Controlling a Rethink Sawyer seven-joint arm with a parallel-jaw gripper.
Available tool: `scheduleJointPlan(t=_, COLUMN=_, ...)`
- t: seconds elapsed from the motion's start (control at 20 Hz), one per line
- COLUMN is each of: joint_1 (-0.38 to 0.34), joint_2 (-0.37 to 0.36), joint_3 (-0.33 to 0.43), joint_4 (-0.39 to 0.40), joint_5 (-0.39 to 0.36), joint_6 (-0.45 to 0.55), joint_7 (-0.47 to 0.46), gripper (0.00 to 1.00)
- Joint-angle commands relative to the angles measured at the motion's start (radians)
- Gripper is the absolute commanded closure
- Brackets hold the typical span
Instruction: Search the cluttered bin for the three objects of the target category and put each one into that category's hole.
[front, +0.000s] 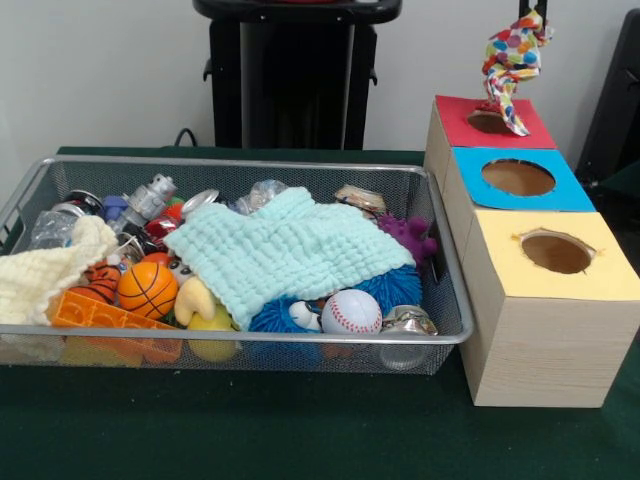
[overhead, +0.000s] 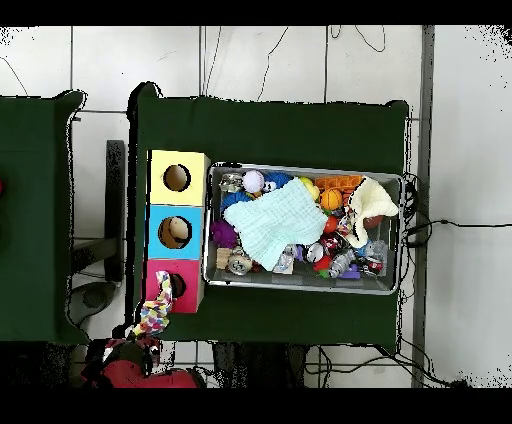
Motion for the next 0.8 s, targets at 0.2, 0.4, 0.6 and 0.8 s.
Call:
scheduleJointPlan(t=0.2, joint_1=0.015, joint_2=-0.069, joint_3=-0.141, joint_4=-0.055, joint_5=-0.025, joint_6=0.237, joint_7=0.165, gripper=1.0)
scheduleJointPlan(t=0.4, joint_1=0.0, joint_2=-0.071, joint_3=-0.133, joint_4=-0.066, joint_5=-0.013, joint_6=0.243, joint_7=0.149, gripper=1.0)
scheduleJointPlan(t=0.6, joint_1=-0.004, joint_2=-0.057, joint_3=-0.121, joint_4=-0.074, joint_5=0.005, joint_6=0.224, joint_7=0.15, gripper=1.0)
scheduleJointPlan(t=0.8, joint_1=-0.027, joint_2=-0.037, joint_3=-0.07, joint_4=-0.042, joint_5=0.049, joint_6=0.149, joint_7=0.136, gripper=1.0)
